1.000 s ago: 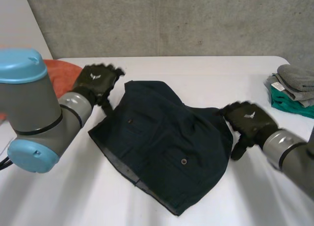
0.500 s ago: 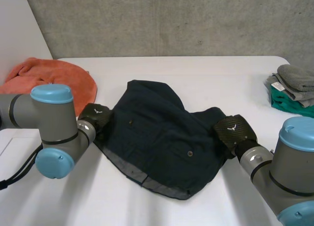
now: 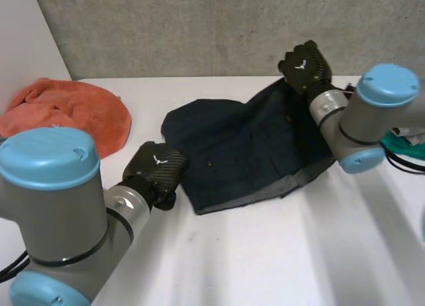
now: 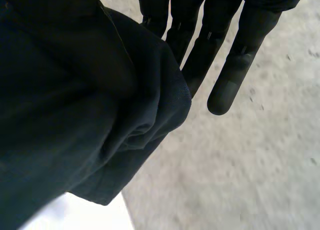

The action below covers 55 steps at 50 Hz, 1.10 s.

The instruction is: Fold the laundry.

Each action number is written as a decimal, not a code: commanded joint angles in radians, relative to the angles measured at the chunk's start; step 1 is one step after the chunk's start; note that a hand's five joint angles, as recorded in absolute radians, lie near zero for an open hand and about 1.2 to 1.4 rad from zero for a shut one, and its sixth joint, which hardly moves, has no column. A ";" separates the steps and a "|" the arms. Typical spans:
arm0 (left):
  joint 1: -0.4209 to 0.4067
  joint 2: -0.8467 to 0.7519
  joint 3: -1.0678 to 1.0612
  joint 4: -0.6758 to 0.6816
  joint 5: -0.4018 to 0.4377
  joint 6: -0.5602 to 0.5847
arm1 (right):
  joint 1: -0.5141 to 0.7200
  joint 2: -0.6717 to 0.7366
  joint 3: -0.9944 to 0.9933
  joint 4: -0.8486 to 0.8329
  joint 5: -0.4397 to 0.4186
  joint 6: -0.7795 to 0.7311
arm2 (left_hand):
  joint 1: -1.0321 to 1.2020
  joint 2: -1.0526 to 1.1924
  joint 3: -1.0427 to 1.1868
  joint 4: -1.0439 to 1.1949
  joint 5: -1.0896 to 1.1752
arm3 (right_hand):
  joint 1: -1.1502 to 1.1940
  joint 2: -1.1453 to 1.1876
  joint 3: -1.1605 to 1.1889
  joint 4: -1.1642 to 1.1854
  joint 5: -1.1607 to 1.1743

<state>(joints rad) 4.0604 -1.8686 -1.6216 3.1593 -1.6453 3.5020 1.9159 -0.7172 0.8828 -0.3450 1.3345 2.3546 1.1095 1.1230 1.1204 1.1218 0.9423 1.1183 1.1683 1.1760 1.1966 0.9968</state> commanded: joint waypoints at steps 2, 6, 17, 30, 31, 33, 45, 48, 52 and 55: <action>0.006 -0.001 0.014 0.022 -0.001 0.000 | 0.000 0.251 -0.291 0.000 -0.072 0.017 | -0.296 -0.310 -0.307 -0.308 -0.303 | -0.448 -0.498 -0.506 -0.527 -0.501; 0.017 -0.004 0.031 0.064 -0.004 0.003 | 0.003 0.233 -0.281 0.014 0.029 0.032 | -0.493 -0.507 -0.504 -0.506 -0.501 | -0.944 -0.994 -1.001 -1.022 -0.997; 0.137 -0.020 0.091 0.145 0.002 0.009 | 0.021 -0.201 0.065 0.336 0.287 0.237 | -0.641 -0.654 -0.651 -0.653 -0.648 | -0.944 -0.994 -1.001 -1.022 -0.997; 0.198 -0.012 0.100 0.146 0.039 0.006 | 0.233 -0.217 0.174 0.649 0.235 0.830 | -0.661 -0.675 -0.672 -0.673 -0.668 | -0.944 -0.994 -1.001 -1.022 -0.997; 0.199 -0.011 0.098 0.146 0.045 0.003 | 0.262 -0.188 0.171 0.667 0.216 0.875 | -0.661 -0.675 -0.672 -0.673 -0.668 | -0.944 -0.994 -1.001 -1.022 -0.997; 0.213 -0.004 0.091 0.146 0.058 0.002 | 0.294 -0.145 0.159 0.670 0.201 0.910 | -0.661 -0.675 -0.672 -0.673 -0.668 | -0.944 -0.994 -1.001 -1.022 -0.997; 0.253 0.011 0.043 0.148 0.068 0.002 | 0.402 0.077 0.032 0.624 0.232 0.956 | -0.664 -0.678 -0.675 -0.676 -0.671 | -0.944 -0.994 -1.001 -1.022 -0.997; 0.259 0.011 0.037 0.149 0.068 0.002 | 0.408 0.090 0.025 0.586 0.270 0.948 | -0.679 -0.692 -0.690 -0.691 -0.686 | -0.834 -0.884 -0.892 -0.912 -0.887; 0.262 0.009 0.032 0.150 0.081 0.000 | 0.410 0.094 0.025 0.518 0.314 0.945 | -0.682 -0.695 -0.693 -0.694 -0.689 | -0.617 -0.667 -0.674 -0.695 -0.670; 0.267 0.009 0.031 0.153 0.097 -0.001 | 0.410 0.097 0.028 0.483 0.324 0.939 | -0.682 -0.695 -0.693 -0.694 -0.689 | -0.549 -0.599 -0.607 -0.627 -0.602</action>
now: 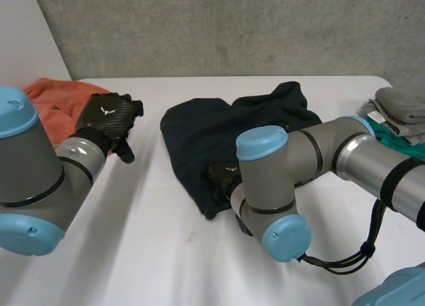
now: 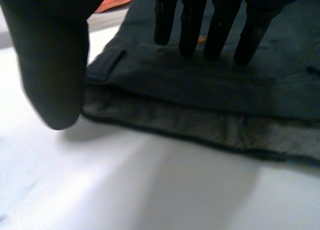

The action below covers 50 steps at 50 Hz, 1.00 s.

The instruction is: Fold the laundry.

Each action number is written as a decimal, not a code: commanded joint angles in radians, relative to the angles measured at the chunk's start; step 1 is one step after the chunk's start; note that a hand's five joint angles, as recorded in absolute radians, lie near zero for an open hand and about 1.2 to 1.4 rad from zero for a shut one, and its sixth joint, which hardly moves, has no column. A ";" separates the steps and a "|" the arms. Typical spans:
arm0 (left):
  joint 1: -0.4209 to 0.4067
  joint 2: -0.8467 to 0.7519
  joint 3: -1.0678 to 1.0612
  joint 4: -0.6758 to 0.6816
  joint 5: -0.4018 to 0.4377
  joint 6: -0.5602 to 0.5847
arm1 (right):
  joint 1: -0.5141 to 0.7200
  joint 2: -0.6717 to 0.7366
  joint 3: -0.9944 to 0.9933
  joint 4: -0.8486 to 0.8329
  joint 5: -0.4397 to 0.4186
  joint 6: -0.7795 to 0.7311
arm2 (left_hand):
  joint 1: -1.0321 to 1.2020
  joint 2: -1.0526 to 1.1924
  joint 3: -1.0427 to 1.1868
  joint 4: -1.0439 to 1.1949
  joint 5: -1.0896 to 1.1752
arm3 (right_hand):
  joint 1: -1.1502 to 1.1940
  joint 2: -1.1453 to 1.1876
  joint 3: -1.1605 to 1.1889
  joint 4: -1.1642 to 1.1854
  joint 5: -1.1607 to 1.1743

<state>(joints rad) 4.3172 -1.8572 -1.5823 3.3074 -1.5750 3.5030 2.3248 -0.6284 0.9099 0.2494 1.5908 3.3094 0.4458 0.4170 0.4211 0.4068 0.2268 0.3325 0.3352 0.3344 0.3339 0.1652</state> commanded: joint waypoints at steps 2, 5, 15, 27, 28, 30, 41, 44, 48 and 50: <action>0.012 -0.002 -0.010 0.011 0.030 -0.002 | 0.001 0.012 0.000 -0.117 0.067 -0.027 | -0.018 0.011 0.007 0.021 0.026 | 0.254 0.252 0.253 0.253 0.247; 0.010 -0.002 -0.013 0.020 0.032 -0.002 | 0.001 0.018 0.000 -0.121 0.071 -0.056 | -0.018 0.011 0.007 0.021 0.026 | 0.328 0.325 0.326 0.326 0.320; 0.010 -0.004 -0.019 0.032 0.032 -0.002 | 0.011 0.016 -0.010 -0.150 0.072 -0.085 | -0.041 -0.012 -0.017 -0.002 0.003 | 1.064 1.061 1.062 1.062 1.057; 0.019 -0.151 0.064 0.149 0.085 0.007 | -0.009 -0.396 0.193 -0.142 0.003 -0.234 | -0.265 -0.236 -0.240 -0.226 -0.220 | 1.064 1.061 1.062 1.062 1.057; 0.022 -0.184 0.085 0.152 0.093 0.008 | -0.009 -0.421 0.208 -0.142 -0.005 -0.243 | -0.268 -0.239 -0.243 -0.228 -0.223 | 1.064 1.061 1.062 1.062 1.057; 0.022 -0.220 0.107 0.153 0.096 0.010 | -0.009 -0.491 0.253 -0.142 -0.026 -0.258 | -0.268 -0.239 -0.243 -0.228 -0.223 | 1.064 1.061 1.062 1.062 1.057; -0.037 -0.465 0.254 0.144 0.081 -0.007 | -0.010 -0.732 0.391 -0.142 -0.054 -0.254 | 0.174 0.203 0.199 0.213 0.218 | 1.064 1.061 1.062 1.062 1.057; -0.054 -0.465 0.257 0.159 0.079 -0.030 | -0.010 -0.766 0.415 -0.142 -0.055 -0.257 | 0.950 0.979 0.975 0.989 0.995 | 1.064 1.061 1.062 1.062 1.057; -0.050 -0.349 0.242 0.172 0.023 -0.067 | -0.036 -0.803 0.409 -0.145 -0.045 -0.272 | 0.950 0.979 0.975 0.990 0.995 | 1.064 1.061 1.062 1.062 1.057; -0.048 -0.262 0.222 0.173 -0.008 -0.079 | -0.096 -0.836 0.400 -0.145 -0.045 -0.284 | 0.950 0.979 0.975 0.990 0.995 | 1.064 1.061 1.062 1.062 1.057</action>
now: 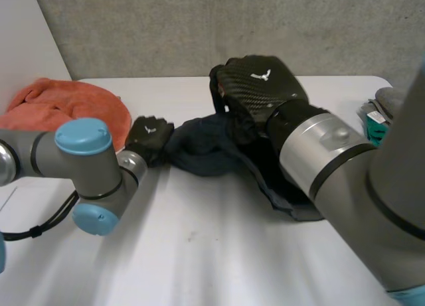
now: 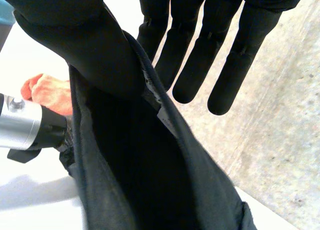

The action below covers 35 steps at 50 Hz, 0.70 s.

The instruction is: Fold the laundry.

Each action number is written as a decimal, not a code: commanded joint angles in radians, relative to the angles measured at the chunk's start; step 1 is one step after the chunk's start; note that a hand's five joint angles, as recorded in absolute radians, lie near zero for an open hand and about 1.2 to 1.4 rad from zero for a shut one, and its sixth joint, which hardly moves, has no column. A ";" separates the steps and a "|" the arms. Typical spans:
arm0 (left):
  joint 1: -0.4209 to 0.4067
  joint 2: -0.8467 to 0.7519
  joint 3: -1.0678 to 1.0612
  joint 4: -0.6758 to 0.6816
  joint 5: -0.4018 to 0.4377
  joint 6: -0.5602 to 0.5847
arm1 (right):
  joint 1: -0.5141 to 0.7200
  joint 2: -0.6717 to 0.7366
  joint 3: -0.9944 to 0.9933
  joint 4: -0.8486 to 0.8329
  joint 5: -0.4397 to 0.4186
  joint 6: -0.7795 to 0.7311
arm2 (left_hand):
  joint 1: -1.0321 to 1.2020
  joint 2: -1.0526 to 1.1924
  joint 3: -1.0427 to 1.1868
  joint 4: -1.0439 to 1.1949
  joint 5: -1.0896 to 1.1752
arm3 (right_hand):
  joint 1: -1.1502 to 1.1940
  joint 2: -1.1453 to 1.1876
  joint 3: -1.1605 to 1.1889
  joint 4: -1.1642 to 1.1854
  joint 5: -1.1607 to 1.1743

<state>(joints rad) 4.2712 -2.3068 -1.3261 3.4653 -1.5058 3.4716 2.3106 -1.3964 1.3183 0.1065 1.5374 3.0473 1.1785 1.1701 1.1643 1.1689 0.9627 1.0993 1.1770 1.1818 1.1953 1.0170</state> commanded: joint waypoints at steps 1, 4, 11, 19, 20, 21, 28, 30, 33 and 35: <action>0.005 0.282 -0.063 0.015 -0.094 -0.051 | -0.109 -0.078 -0.013 -0.004 0.004 -0.031 | 0.218 0.226 0.232 0.227 0.259 | 0.297 0.219 0.215 0.201 0.205; 0.013 0.421 -0.103 0.015 -0.088 -0.049 | -0.198 -0.116 -0.051 0.002 -0.005 -0.073 | 0.218 0.226 0.232 0.227 0.259 | 0.297 0.219 0.215 0.201 0.205; 0.015 0.809 -0.139 0.002 -0.019 -0.049 | -0.272 -0.209 -0.169 0.030 -0.029 -0.090 | 0.218 0.226 0.232 0.227 0.259 | 0.297 0.219 0.215 0.201 0.205; 0.019 0.992 -0.064 -0.040 0.018 -0.077 | -0.319 -0.257 -0.324 0.120 -0.029 -0.082 | 0.218 0.226 0.232 0.227 0.259 | 0.297 0.219 0.215 0.201 0.205; 0.019 0.992 -0.036 -0.066 0.018 -0.080 | -0.323 -0.257 -0.332 0.127 -0.029 -0.082 | 0.218 0.226 0.232 0.227 0.259 | 0.297 0.219 0.215 0.201 0.205; 0.019 0.988 -0.024 -0.078 0.018 -0.081 | -0.324 -0.257 -0.339 0.131 -0.029 -0.082 | 0.218 0.226 0.232 0.227 0.259 | 0.297 0.219 0.215 0.201 0.205; 0.029 0.828 0.047 -0.120 0.041 -0.081 | -0.339 -0.191 -0.352 0.137 -0.029 -0.079 | 0.218 0.226 0.232 0.227 0.259 | 0.297 0.219 0.215 0.201 0.205; 0.039 0.756 0.057 -0.120 0.052 -0.080 | -0.361 -0.113 -0.352 0.136 -0.028 -0.067 | 0.218 0.226 0.232 0.227 0.259 | 0.297 0.219 0.215 0.201 0.205; 0.061 0.629 0.074 -0.117 0.081 -0.080 | -0.378 -0.018 -0.356 0.130 -0.025 -0.051 | 0.218 0.226 0.232 0.227 0.259 | 0.297 0.219 0.215 0.201 0.205; 0.070 0.563 0.085 -0.115 0.093 -0.080 | -0.382 0.039 -0.361 0.127 -0.025 -0.047 | 0.218 0.226 0.232 0.227 0.259 | 0.297 0.219 0.215 0.201 0.205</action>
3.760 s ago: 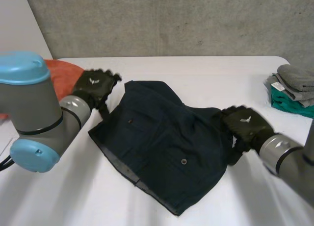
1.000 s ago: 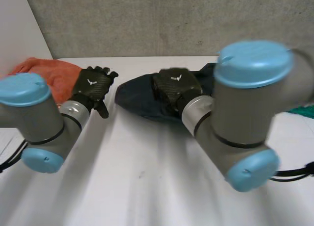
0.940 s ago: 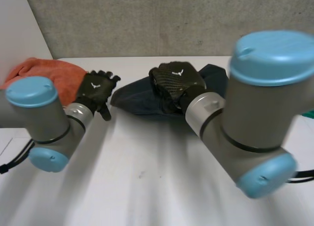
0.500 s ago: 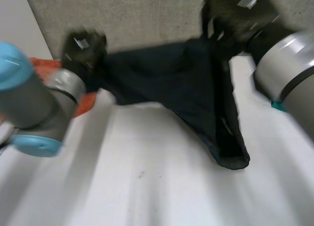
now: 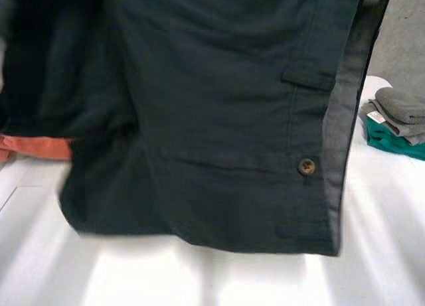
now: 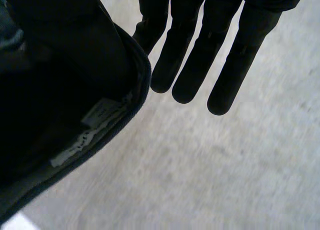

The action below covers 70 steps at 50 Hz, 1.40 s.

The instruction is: Fold the laundry.

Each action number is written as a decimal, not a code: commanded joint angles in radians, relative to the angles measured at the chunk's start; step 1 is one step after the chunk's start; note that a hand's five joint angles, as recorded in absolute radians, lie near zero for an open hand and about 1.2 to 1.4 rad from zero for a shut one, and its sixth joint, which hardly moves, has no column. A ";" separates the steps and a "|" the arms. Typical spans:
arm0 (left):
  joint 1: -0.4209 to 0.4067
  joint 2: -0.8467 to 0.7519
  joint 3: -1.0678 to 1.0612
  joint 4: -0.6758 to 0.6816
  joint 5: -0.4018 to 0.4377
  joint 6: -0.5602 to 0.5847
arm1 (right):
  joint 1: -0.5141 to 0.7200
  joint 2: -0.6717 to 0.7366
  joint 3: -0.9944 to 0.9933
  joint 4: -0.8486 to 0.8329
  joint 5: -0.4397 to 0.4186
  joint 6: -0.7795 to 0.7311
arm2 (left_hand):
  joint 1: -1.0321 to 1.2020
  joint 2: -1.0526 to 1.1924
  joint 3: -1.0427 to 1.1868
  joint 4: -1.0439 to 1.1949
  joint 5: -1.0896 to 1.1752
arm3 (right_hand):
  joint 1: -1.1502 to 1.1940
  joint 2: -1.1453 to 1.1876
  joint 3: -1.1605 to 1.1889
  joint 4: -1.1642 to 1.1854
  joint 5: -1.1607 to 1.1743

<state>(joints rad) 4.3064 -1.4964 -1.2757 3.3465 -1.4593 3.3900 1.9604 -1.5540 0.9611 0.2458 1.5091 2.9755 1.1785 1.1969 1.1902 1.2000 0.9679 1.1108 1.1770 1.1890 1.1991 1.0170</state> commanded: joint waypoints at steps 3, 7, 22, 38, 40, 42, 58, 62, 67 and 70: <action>0.036 -0.401 0.062 0.005 0.063 0.012 | -0.034 0.337 -0.036 -0.022 0.008 0.033 | 0.218 0.199 0.206 0.196 0.254 | 0.285 0.219 0.207 0.197 0.205; 0.033 -0.597 0.148 0.036 0.066 0.029 | -0.034 0.530 -0.105 -0.043 0.031 0.025 | 0.218 0.199 0.206 0.196 0.254 | 0.285 0.219 0.207 0.197 0.205; -0.022 -0.938 0.486 0.292 0.056 0.017 | -0.034 1.011 -0.545 -0.319 0.266 -0.139 | -0.937 -0.955 -0.948 -0.958 -0.901 | -0.936 -1.002 -1.014 -1.025 -1.017; -0.093 -0.455 -0.029 0.186 -0.095 0.026 | -0.069 0.599 -0.104 -0.024 -0.057 -0.314 | -0.968 -0.986 -0.980 -0.989 -0.932 | -0.936 -1.002 -1.014 -1.025 -1.017; -0.117 -0.363 -0.137 0.110 -0.095 0.026 | -0.089 0.559 -0.032 -0.002 -0.102 -0.328 | -0.962 -0.980 -0.974 -0.984 -0.926 | -0.936 -1.002 -1.014 -1.025 -1.017; -0.134 -0.309 -0.201 0.062 -0.093 0.026 | -0.116 0.508 0.058 0.010 -0.128 -0.345 | -0.962 -0.980 -0.974 -0.984 -0.926 | -0.936 -1.002 -1.014 -1.025 -1.017; -0.267 -0.156 -0.634 -0.056 -0.099 0.009 | -0.230 0.410 0.306 0.159 -0.058 -0.570 | -0.358 -0.376 -0.370 -0.379 -0.322 | -0.862 -0.928 -0.940 -0.950 -0.942; -0.286 -0.176 -0.682 -0.073 -0.096 0.009 | -0.238 0.322 0.468 0.222 -0.133 -0.653 | -0.111 -0.129 -0.122 -0.132 -0.075 | -0.668 -0.734 -0.746 -0.756 -0.749; -0.303 -0.266 -0.682 -0.076 -0.095 0.009 | -0.245 0.223 0.690 0.201 -0.292 -0.659 | -0.198 -0.217 -0.210 -0.220 -0.162 | -0.474 -0.541 -0.553 -0.563 -0.555; -0.295 -0.317 -0.666 -0.076 -0.098 0.011 | -0.253 0.189 0.772 0.153 -0.354 -0.655 | -0.445 -0.463 -0.456 -0.466 -0.409 | -0.465 -0.531 -0.543 -0.553 -0.546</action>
<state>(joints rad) 4.0117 -1.7097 -1.9614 3.2722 -1.5550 3.3988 1.7184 -1.2719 1.5224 0.4613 1.3155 2.3195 0.8558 0.8643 0.8636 0.8634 0.6901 0.5046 0.4996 0.5029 0.5017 0.3303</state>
